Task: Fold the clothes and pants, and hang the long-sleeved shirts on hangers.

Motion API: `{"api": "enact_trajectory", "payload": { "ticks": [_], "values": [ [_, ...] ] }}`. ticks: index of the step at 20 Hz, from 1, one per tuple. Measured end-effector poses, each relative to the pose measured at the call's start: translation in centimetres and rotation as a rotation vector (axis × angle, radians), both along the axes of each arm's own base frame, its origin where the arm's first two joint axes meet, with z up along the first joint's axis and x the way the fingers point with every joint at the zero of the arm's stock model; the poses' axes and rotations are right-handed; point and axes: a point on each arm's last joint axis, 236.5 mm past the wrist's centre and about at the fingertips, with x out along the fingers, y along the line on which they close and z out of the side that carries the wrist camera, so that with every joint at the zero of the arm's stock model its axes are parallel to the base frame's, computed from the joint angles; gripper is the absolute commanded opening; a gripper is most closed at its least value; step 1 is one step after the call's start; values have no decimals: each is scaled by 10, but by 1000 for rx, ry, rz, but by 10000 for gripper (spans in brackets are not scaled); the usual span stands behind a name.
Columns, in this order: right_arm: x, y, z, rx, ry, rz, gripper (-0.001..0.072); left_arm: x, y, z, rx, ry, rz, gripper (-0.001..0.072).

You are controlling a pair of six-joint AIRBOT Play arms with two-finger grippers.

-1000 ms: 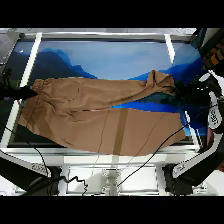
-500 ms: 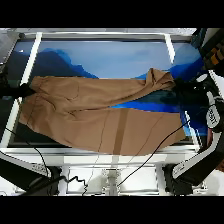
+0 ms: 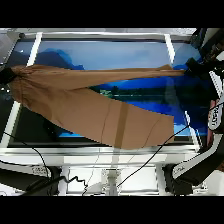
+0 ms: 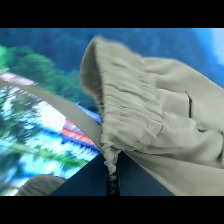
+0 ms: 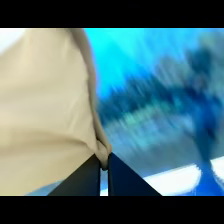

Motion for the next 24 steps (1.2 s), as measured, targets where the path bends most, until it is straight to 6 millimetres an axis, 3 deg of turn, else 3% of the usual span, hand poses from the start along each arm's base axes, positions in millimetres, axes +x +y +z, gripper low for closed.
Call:
{"api": "enact_trajectory", "payload": {
  "ticks": [3, 7, 13, 18, 24],
  "values": [
    [-28, 21, -23, 0, 135, 114, 14, -17, 3, -23, 23, 108, -23, 27],
    [-47, 59, -45, -13, 196, 239, 13, -46, 7, -67, 42, 293, -56, 26],
    [-96, 83, -72, -25, 212, 256, 14, -76, 27, -95, 78, 443, -13, 26],
    [-134, 91, -95, -35, 181, 207, 15, -106, 40, -88, 92, 463, 52, 27],
    [-140, 100, -103, -9, 140, 172, 14, -135, 60, -64, 93, 399, 157, 28]
  ]
}}
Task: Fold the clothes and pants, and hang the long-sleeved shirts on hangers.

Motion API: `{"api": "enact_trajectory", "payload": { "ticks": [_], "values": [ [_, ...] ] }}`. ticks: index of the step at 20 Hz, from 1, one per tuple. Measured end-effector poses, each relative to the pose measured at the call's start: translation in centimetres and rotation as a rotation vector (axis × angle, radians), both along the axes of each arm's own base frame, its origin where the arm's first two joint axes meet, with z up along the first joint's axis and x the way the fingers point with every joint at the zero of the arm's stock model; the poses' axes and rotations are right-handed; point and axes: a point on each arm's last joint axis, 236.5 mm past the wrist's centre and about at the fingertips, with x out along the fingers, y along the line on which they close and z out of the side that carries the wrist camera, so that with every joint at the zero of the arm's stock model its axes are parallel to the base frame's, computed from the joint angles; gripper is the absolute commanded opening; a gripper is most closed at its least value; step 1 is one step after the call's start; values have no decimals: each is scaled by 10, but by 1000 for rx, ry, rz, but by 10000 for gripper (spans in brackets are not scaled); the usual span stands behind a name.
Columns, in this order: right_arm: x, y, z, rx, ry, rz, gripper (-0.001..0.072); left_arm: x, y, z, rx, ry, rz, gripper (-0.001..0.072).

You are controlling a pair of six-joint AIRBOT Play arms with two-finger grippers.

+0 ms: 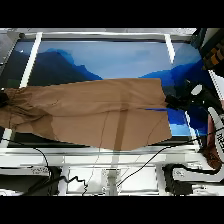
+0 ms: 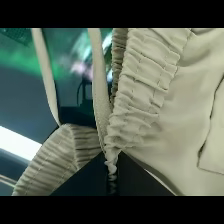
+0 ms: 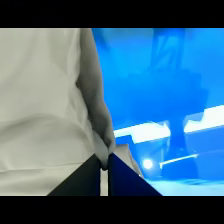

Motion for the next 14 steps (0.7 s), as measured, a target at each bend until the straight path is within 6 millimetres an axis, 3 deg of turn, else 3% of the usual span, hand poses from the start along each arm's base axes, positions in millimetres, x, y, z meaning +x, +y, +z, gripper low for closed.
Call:
{"api": "enact_trajectory", "payload": {
  "ticks": [4, 5, 6, 7, 8, 13, 14],
  "values": [
    [-4, 4, -1, 18, 11, -15, 15, -2, 3, 4, -3, -24, 21, 29],
    [-6, 4, -2, 19, 18, -18, 20, -2, 4, 4, -2, -27, 24, 83],
    [-7, 4, -2, 19, 21, -20, 167, -3, 4, 3, -4, -26, 25, 339],
    [-6, 3, -2, 17, 18, -24, 439, -2, 5, 3, -1, -29, 26, 679],
    [-5, 2, -2, 11, 13, -24, 557, -2, 5, 3, -3, -29, 27, 690],
    [18, -11, 22, -38, -53, -14, 552, -2, 6, 20, 35, -51, 19, 678],
    [22, -16, 32, -60, -60, -1, 546, -4, 8, 30, 60, -59, 17, 535]
  ]
}}
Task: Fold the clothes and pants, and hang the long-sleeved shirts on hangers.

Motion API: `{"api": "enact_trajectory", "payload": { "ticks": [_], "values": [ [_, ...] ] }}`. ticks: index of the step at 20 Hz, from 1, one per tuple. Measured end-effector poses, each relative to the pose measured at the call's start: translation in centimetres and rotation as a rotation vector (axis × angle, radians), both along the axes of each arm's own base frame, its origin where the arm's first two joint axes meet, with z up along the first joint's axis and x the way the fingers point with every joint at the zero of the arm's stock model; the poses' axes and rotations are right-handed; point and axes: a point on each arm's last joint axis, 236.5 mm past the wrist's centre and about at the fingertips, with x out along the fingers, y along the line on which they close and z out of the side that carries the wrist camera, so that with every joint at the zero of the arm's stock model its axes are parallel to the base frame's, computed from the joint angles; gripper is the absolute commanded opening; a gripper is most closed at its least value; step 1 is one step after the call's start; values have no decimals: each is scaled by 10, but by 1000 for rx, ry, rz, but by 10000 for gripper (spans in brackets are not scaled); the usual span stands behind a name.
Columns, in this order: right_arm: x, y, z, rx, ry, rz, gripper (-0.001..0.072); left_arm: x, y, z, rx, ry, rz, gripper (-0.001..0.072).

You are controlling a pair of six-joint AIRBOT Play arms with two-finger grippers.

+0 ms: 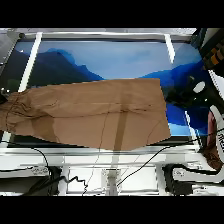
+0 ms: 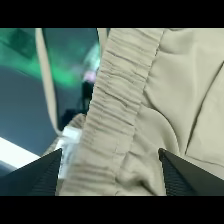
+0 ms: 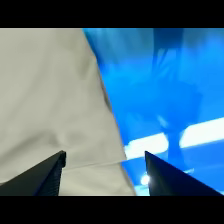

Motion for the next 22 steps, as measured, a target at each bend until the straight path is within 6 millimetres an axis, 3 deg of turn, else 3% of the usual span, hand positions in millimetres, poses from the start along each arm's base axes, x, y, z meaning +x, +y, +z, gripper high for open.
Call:
{"api": "enact_trajectory", "payload": {
  "ticks": [1, 2, 5, 7, 9, 10, 13, 15, 16, 17, 18, 22],
  "values": [
    [3, -5, 13, -26, -7, 13, 452, -2, 2, 13, 30, -11, -1, 295],
    [4, -11, 27, -58, -18, 33, 334, -7, 4, 26, 67, -14, -4, 164],
    [-5, -25, 77, -171, -75, 115, 311, -22, 9, 77, 194, -53, -23, 155],
    [-29, -27, 106, -240, -94, 186, 307, -32, 4, 113, 267, -95, -60, 155],
    [-64, -25, 122, -293, -105, 247, 109, -36, -11, 137, 291, -143, -119, 155],
    [-83, -24, 124, -309, -107, 264, 80, -36, -21, 143, 288, -163, -152, 155],
    [-150, -22, 99, -328, -74, 263, 78, -34, -51, 139, 231, -195, -251, 155],
    [-188, -8, 67, -273, -37, 265, 89, -32, -69, 123, 164, -206, -287, 155],
    [-203, 4, 51, -229, -17, 279, 128, -31, -78, 114, 124, -212, -299, 155],
    [-213, 15, 39, -188, -5, 294, 371, -31, -86, 105, 87, -217, -307, 155],
    [-219, 22, 31, -159, 3, 309, 498, -31, -93, 96, 51, -218, -314, 155],
    [-228, 32, 7, -101, 48, 323, 493, -32, -111, 73, -40, -221, -321, 155]
  ]
}}
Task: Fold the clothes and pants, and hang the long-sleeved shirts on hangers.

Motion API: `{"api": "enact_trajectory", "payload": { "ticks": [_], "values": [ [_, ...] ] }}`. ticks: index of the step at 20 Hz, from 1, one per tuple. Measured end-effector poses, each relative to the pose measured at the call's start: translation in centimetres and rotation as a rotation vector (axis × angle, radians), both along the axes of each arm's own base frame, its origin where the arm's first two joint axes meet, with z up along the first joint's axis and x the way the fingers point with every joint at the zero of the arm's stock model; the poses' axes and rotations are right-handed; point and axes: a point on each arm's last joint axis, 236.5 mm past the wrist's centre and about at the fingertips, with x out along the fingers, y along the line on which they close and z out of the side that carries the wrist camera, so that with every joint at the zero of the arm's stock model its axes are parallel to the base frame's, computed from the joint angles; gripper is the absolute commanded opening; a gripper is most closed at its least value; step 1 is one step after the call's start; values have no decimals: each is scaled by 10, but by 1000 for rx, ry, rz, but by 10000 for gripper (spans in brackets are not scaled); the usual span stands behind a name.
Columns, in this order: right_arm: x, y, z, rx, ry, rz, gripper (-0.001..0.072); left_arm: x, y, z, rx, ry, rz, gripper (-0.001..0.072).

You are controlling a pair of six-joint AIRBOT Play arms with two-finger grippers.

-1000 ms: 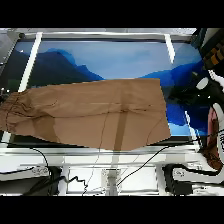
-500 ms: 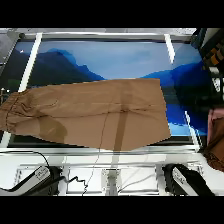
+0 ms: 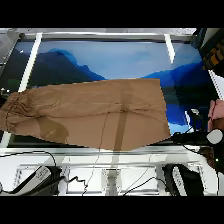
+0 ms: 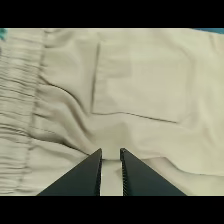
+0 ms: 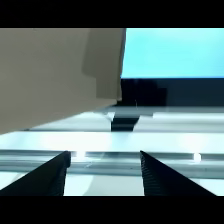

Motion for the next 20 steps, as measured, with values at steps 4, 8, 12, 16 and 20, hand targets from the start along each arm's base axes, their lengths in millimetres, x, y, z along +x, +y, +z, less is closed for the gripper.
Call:
{"api": "enact_trajectory", "payload": {
  "ticks": [4, 8, 12, 16, 20],
  "values": [
    [0, -4, -29, 25, 112, 25, 489, 0, -6, -6, -29, -1, -6, 155],
    [19, -10, -47, 48, 173, 87, 453, 1, -9, -7, -40, -2, -8, 155],
    [37, -16, -63, 79, 238, 138, 453, 1, -10, -8, -44, -2, -9, 155],
    [34, -7, -73, 149, 302, 269, 454, 0, -11, -8, -49, 2, -13, 155],
    [41, 21, -71, 275, 236, 453, 454, 1, -16, -6, -70, -7, -19, 155]
  ]
}}
